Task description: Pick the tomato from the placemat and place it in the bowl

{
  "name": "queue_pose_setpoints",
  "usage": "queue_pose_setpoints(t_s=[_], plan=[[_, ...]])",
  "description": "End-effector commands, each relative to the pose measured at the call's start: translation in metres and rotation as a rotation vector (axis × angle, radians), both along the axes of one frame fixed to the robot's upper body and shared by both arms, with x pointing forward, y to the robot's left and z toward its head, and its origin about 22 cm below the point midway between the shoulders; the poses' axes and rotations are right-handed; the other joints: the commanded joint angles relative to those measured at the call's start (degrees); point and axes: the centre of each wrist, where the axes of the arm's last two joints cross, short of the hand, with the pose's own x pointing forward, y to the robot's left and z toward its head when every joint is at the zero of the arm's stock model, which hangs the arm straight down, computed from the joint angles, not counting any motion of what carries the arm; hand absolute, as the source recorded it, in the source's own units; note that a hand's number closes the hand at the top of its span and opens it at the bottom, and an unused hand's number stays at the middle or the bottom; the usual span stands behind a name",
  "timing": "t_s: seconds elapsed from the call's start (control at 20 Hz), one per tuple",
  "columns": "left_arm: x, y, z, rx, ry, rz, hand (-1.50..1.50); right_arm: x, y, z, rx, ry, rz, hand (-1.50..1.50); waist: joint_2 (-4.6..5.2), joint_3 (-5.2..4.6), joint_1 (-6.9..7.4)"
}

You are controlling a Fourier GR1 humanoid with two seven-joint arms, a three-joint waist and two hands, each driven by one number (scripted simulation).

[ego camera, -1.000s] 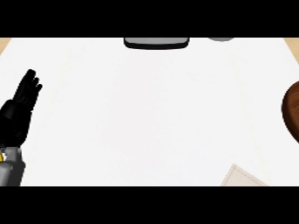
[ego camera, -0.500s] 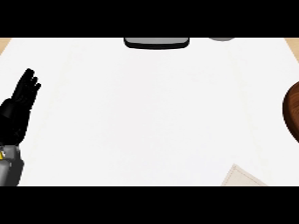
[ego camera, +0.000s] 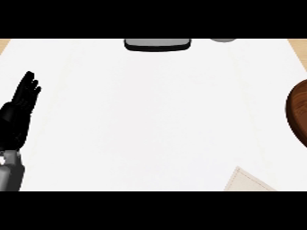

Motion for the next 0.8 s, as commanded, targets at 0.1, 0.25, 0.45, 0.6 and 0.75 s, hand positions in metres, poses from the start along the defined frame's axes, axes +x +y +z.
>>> queue_pose_setpoints(t_s=[0.1, 0.25, 0.45, 0.6, 0.75], plan=[[-0.002, 0.001, -0.007, -0.013, 0.002, 0.003, 0.00, -0.025, -0.003, 0.020, 0.068, -0.414, -0.071, -1.50, -0.35, -0.17, -1.14], [-0.010, 0.002, 0.001, -0.007, -0.001, 0.021, 0.00, -0.089, -0.022, 0.005, 0.073, -0.414, -0.070, -1.50, -0.31, -0.16, -1.05], [-0.003, 0.004, -0.009, 0.009, 0.018, 0.038, 0.00, -0.155, -0.019, -0.011, 0.118, -0.400, -0.067, -1.50, -0.15, -0.20, -1.42], [0.003, 0.005, 0.004, 0.004, 0.005, 0.035, 0.00, -0.203, -0.023, -0.016, 0.134, -0.402, -0.043, -1.50, 0.03, -0.15, -0.82], [-0.012, 0.003, 0.004, 0.005, -0.007, 0.003, 0.00, -0.245, -0.027, -0.006, 0.149, -0.481, -0.021, -1.50, -0.06, -0.16, -0.58]])
